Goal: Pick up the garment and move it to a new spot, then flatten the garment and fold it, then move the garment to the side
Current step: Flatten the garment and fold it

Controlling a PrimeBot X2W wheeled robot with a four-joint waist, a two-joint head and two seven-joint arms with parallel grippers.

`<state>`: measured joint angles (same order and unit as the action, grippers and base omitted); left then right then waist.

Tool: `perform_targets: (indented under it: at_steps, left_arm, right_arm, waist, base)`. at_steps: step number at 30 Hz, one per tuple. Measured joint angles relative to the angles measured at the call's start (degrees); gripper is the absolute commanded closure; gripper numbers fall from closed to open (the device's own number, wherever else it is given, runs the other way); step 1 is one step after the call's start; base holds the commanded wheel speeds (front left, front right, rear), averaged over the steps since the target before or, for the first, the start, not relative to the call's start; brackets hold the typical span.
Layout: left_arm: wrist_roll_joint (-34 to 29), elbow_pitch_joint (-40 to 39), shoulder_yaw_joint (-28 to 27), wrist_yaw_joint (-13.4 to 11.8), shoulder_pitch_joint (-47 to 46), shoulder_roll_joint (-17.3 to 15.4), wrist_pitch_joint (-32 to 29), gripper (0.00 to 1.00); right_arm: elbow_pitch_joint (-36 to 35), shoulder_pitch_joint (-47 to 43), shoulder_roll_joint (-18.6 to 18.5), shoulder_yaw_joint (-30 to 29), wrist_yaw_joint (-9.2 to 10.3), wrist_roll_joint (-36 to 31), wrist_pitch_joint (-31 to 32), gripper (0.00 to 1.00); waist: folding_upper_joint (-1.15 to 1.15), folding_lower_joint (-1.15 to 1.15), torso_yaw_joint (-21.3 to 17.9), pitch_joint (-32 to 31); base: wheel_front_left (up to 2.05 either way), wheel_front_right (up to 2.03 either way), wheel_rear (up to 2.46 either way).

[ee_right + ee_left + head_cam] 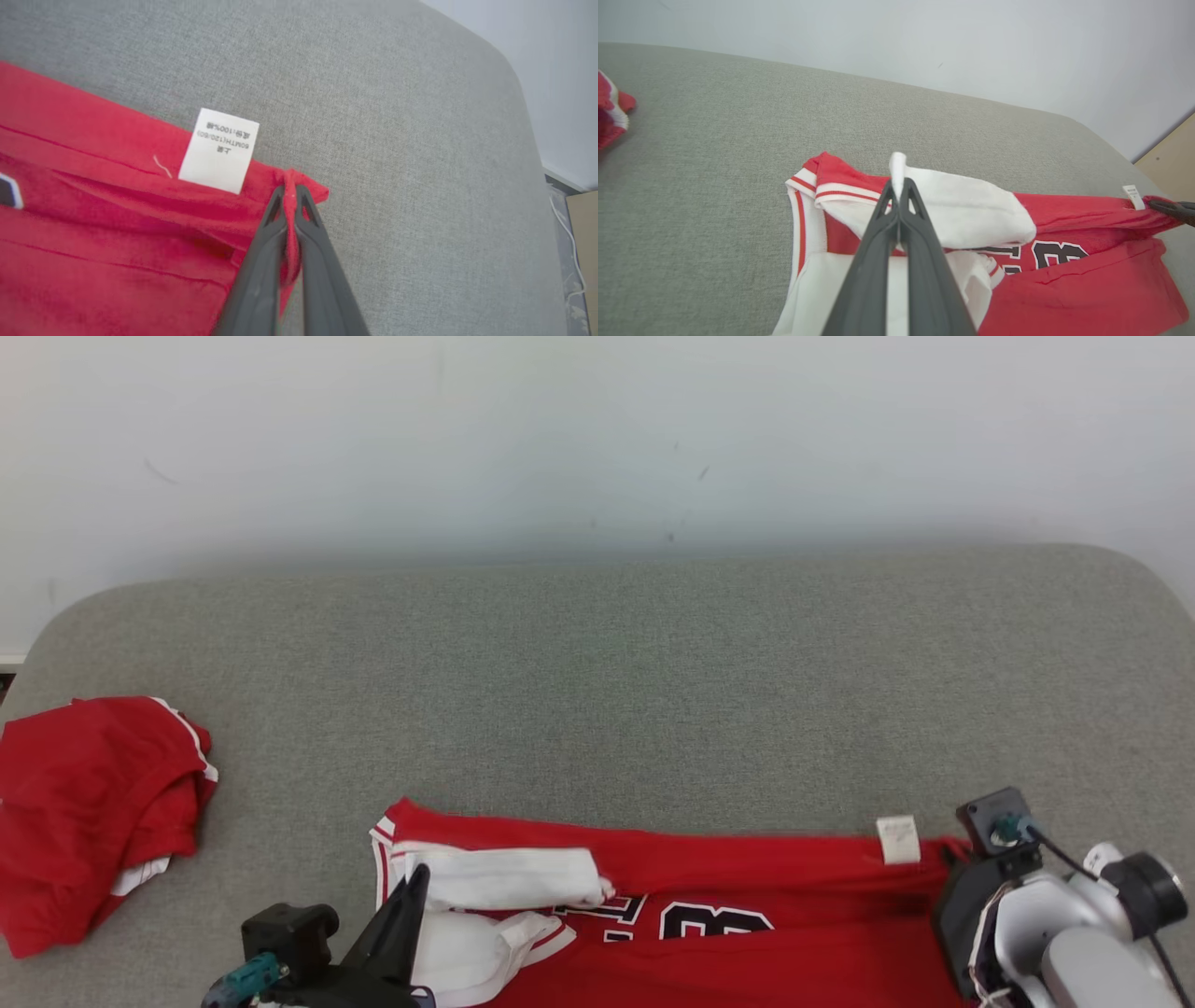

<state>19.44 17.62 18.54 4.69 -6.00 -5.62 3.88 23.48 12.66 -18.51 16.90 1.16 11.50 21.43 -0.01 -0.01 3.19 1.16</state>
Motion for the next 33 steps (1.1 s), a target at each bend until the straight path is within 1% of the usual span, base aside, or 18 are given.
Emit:
perform_targets:
  at_steps: [5,11,12,23,24,25,26,27,28,29,30,31,33]
  left_arm:
    - [0.4,-2.3,-0.7,-0.6,1.2,-0.4,-1.4,1.0]
    - [0.4,-4.7,0.1,-0.8,2.7,-0.4,-3.4,1.0]
    - [0.4,-5.2,0.0,-1.2,3.3,-0.5,-3.5,1.0]
    - [2.3,-7.7,-0.1,-2.6,7.9,-0.7,-7.2,1.0]
    - [2.2,-7.7,0.6,-2.7,8.1,-0.6,-7.7,0.94]
    - [2.2,-7.7,0.6,-2.7,8.1,-0.7,-8.3,0.94]
    - [2.1,-7.6,0.6,-2.9,8.1,-0.9,-8.5,0.64]
    - [1.9,-7.6,0.3,-3.4,8.1,-1.1,-8.5,0.5]
    - [1.8,-7.5,0.1,-3.7,8.2,-1.5,-8.7,0.0]
    - [1.7,-7.4,-0.1,-3.8,8.2,-2.0,-9.2,0.0]
    - [1.7,-7.4,-0.4,-4.3,8.4,-2.1,-9.4,0.0]
    - [1.7,-7.4,-0.6,-4.5,8.8,-2.1,-9.7,0.0]
    - [1.7,-7.3,-0.9,-5.0,10.0,-2.3,-10.0,0.0]
  right_arm:
    - [-0.1,3.2,-0.9,-0.7,1.4,-1.7,-1.7,1.0]
    - [1.0,1.6,-0.9,-0.3,1.42,-1.7,-2.1,1.0]
    - [1.2,1.4,-0.8,-0.1,1.42,-1.7,-2.1,1.0]
    - [1.8,-0.3,-0.8,0.2,1.35,-1.6,-2.8,1.0]
    - [1.7,-1.8,-0.9,0.2,1.32,-1.5,-2.9,1.0]
    - [1.7,-2.6,-0.9,0.3,1.27,-1.5,-2.9,1.0]
    - [1.6,-3.2,-0.8,0.4,1.27,-1.5,-2.9,1.0]
    - [1.2,-3.7,-0.9,0.6,1.25,-1.5,-2.9,0.96]
    - [0.8,-4.1,-0.8,0.6,1.12,-1.5,-3.3,0.75]
    - [0.8,-4.2,-0.9,0.6,1.08,-1.5,-3.3,0.6]
    - [0.6,-4.4,-0.9,0.3,1.1,-1.3,-3.4,0.16]
    - [0.5,-4.7,-0.9,0.1,1.11,-0.9,-3.4,0.0]
    - [0.5,-5.1,-0.9,0.1,1.11,-0.9,-3.9,0.0]
  waist:
    - [0.0,0.0,0.2,0.1]
    - [0.0,0.0,0.8,0.5]
    - [0.0,0.01,0.9,0.5]
    - [0.0,0.01,0.9,0.6]
    - [0.01,0.01,1.2,0.5]
    - [0.01,0.01,1.3,0.4]
    - [0.01,0.01,1.4,0.3]
    - [0.01,0.01,1.4,0.2]
    - [0.01,0.01,1.5,0.1]
    - [0.01,0.01,1.5,0.0]
    - [0.01,0.01,1.5,-0.2]
    - [0.0,0.01,1.5,-0.2]
    - [0.01,0.01,1.3,-0.4]
  base:
    - [0.0,0.0,0.0]
    - [0.0,0.0,0.0]
    - [0.0,0.0,0.0]
    - [0.0,0.0,0.0]
    - [0.0,0.0,0.0]
    - [0.0,0.0,0.0]
    - [0.0,0.0,0.0]
    - [0.0,0.0,0.0]
    - [0.0,0.0,0.0]
    - [0.0,0.0,0.0]
    - [0.0,0.0,0.0]
    - [0.0,0.0,0.0]
    - [0.0,0.0,0.0]
